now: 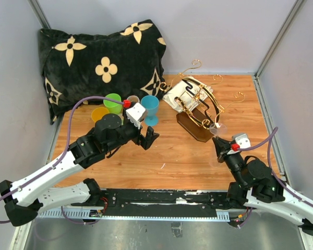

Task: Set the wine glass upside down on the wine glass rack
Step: Turn the wine glass upside down at the wine rack.

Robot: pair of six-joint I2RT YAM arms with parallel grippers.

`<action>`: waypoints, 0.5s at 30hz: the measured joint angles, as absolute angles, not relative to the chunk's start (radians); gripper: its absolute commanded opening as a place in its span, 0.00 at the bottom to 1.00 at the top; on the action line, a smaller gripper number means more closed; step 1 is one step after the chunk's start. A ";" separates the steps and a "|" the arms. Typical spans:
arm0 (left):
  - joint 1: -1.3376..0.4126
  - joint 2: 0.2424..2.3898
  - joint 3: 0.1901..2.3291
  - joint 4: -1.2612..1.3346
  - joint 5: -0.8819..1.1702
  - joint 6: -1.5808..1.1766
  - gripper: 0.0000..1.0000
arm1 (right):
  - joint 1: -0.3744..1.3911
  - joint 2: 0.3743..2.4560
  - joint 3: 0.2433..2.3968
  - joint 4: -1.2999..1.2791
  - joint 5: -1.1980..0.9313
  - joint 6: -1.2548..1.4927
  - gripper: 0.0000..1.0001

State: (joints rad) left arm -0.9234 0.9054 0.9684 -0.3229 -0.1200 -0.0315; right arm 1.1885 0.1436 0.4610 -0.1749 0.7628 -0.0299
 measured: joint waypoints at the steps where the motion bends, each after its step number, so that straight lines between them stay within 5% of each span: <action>1: -0.923 0.905 0.968 -0.323 -0.120 -0.031 1.00 | 1.188 0.147 0.461 -0.173 0.774 -0.035 0.01; 15: -0.923 0.892 0.966 -0.325 -0.138 -0.031 1.00 | 1.188 0.323 0.449 0.046 0.546 -0.118 0.01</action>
State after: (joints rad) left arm -0.9234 0.8921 0.9665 -0.3248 -0.1383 -0.0315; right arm 1.1885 0.3229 0.4492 0.0456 0.5465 -0.1184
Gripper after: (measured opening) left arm 0.994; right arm 0.055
